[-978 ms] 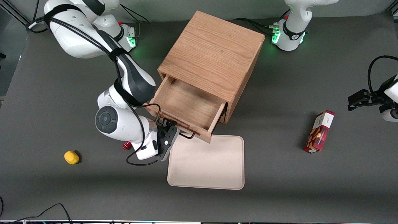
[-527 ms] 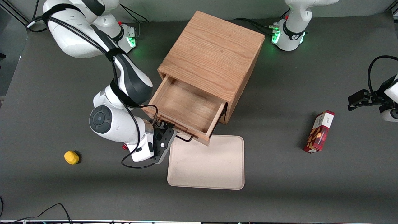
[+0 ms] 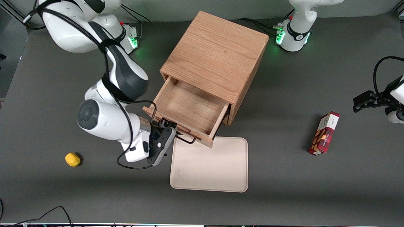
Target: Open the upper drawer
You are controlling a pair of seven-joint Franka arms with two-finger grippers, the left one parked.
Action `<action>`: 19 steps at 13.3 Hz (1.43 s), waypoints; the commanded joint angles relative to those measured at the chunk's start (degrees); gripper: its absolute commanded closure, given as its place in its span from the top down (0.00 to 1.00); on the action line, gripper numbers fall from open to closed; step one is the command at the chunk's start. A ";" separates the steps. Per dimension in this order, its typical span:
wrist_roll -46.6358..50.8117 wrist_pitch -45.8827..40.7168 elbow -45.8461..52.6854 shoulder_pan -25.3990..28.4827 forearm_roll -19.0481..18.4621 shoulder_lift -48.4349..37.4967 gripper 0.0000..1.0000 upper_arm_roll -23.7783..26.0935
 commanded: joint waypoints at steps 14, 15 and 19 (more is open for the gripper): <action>31.14 -14.71 -26.37 -0.31 -8.76 -37.82 1.00 -21.95; 32.01 -15.34 -25.58 -1.00 -8.67 -37.56 1.00 -22.57; 33.68 -15.26 -25.04 -6.37 -8.40 -36.60 1.00 -22.58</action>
